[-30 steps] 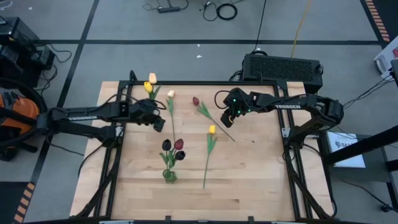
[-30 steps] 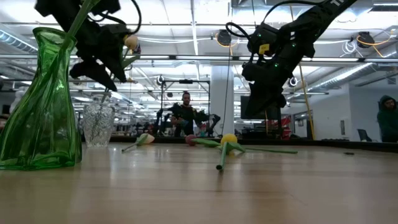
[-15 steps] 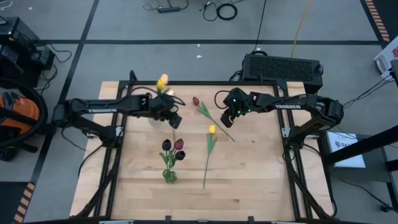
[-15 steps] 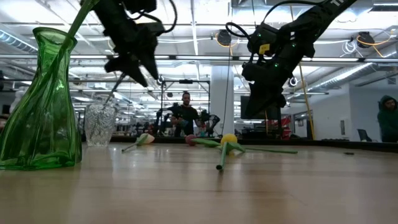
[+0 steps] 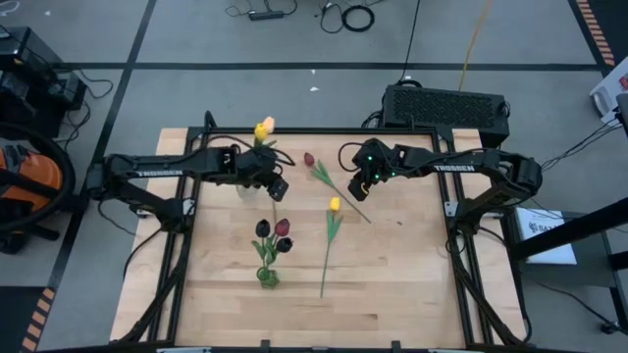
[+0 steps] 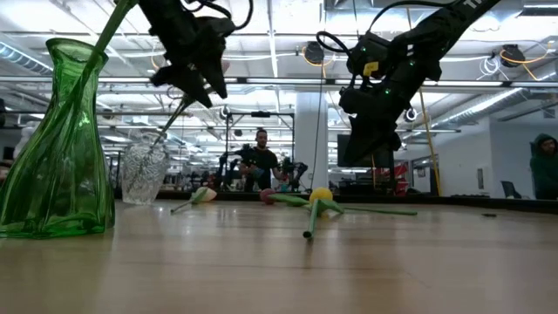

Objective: Sort flowers into vase by color
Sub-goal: Put the orange tulip into the transparent vase

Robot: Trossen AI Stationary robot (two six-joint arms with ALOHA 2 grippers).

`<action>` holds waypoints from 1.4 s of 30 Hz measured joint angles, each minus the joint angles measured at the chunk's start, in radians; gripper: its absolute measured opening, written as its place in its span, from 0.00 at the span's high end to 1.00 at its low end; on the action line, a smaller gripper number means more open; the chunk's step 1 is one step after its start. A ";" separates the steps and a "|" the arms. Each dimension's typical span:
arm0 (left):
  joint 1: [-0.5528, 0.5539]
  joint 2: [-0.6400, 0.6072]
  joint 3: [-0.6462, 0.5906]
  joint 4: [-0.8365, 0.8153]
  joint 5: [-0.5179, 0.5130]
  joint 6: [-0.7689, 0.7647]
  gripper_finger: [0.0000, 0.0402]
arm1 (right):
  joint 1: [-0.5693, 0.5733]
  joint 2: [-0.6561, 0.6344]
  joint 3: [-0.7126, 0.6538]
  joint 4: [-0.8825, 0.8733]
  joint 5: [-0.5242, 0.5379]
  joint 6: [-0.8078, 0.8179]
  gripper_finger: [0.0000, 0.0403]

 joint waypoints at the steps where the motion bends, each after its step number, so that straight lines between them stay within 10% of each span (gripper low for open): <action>1: -0.001 -0.012 0.000 -0.010 -0.003 -0.002 0.49 | 0.000 0.000 0.000 0.000 0.000 0.000 0.80; 22: -0.006 -0.281 0.053 -0.178 0.106 -0.027 0.49 | 0.000 0.000 0.000 0.033 0.004 -0.026 0.80; 33: 0.043 -0.439 0.209 -0.234 -0.167 -0.017 0.49 | 0.000 0.000 0.000 0.038 0.005 -0.027 0.80; 42: 0.248 -0.335 0.384 -0.159 -0.286 0.213 0.49 | 0.000 0.000 0.000 0.038 0.004 0.023 0.80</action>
